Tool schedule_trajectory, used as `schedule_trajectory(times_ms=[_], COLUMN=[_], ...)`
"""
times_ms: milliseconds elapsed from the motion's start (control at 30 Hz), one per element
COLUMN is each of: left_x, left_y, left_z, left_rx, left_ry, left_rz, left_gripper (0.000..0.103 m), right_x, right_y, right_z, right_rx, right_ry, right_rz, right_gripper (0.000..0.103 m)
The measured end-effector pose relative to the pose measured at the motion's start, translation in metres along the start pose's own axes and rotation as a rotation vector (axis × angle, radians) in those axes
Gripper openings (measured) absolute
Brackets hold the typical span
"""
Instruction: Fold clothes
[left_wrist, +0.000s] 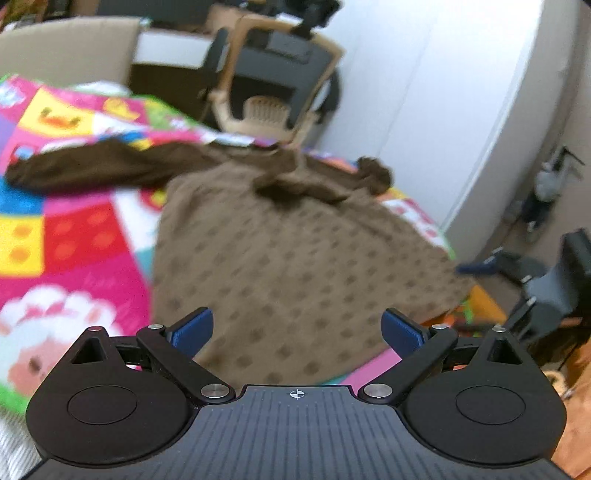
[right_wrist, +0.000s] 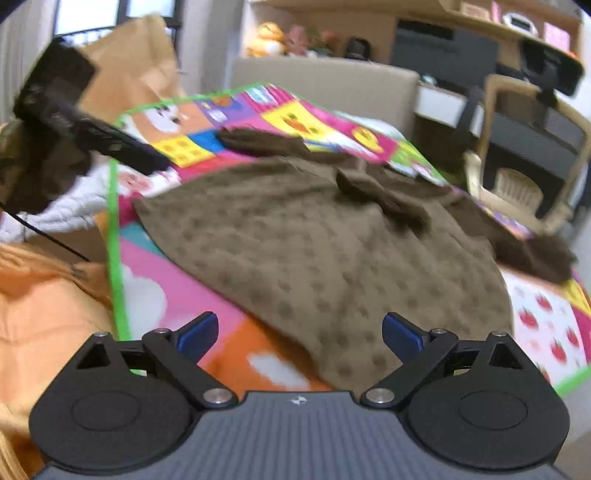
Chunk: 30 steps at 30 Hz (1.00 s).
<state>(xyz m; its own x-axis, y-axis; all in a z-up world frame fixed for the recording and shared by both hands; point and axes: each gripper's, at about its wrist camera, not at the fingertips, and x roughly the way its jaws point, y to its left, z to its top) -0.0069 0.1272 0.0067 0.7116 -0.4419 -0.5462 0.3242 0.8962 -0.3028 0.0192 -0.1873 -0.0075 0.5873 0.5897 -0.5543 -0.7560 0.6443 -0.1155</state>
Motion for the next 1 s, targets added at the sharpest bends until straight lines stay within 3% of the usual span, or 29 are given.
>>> schedule_trajectory(times_ms=[67, 167, 267, 300, 433, 633, 700, 833, 933, 1000], left_x=[0.008, 0.038, 0.078, 0.090, 0.116, 0.101, 0.096, 0.092, 0.090, 0.095], left_y=[-0.009, -0.018, -0.006, 0.000, 0.032, 0.068, 0.072, 0.081, 0.082, 0.078], left_z=[0.012, 0.033, 0.052, 0.057, 0.056, 0.045, 0.046, 0.058, 0.079, 0.090], left_rx=[0.026, 0.042, -0.028, -0.063, -0.164, -0.130, -0.092, -0.107, -0.150, -0.180], left_ry=[-0.022, -0.036, -0.009, 0.002, 0.055, 0.111, 0.135, 0.153, 0.085, 0.045], left_rz=[-0.032, -0.043, -0.019, -0.012, 0.015, 0.068, 0.104, 0.135, 0.118, 0.110], left_gripper=[0.101, 0.102, 0.102, 0.102, 0.102, 0.102, 0.102, 0.102, 0.102, 0.102], right_x=[0.008, 0.034, 0.062, 0.069, 0.085, 0.076, 0.076, 0.070, 0.091, 0.120], right_y=[-0.019, -0.076, -0.130, -0.139, -0.154, -0.159, -0.166, -0.211, -0.258, -0.287], right_z=[0.013, 0.026, 0.025, 0.021, 0.000, -0.020, -0.014, 0.021, 0.057, 0.075], right_rx=[0.068, 0.281, 0.487, 0.503, 0.479, 0.362, 0.368, 0.422, 0.460, 0.465], right_ry=[-0.038, -0.051, -0.037, -0.018, 0.117, 0.190, 0.208, 0.117, 0.078, 0.082], right_rz=[-0.030, -0.076, -0.052, -0.059, -0.139, -0.230, -0.237, -0.303, -0.468, -0.584], right_gripper=[0.096, 0.096, 0.096, 0.096, 0.096, 0.099, 0.099, 0.099, 0.098, 0.093])
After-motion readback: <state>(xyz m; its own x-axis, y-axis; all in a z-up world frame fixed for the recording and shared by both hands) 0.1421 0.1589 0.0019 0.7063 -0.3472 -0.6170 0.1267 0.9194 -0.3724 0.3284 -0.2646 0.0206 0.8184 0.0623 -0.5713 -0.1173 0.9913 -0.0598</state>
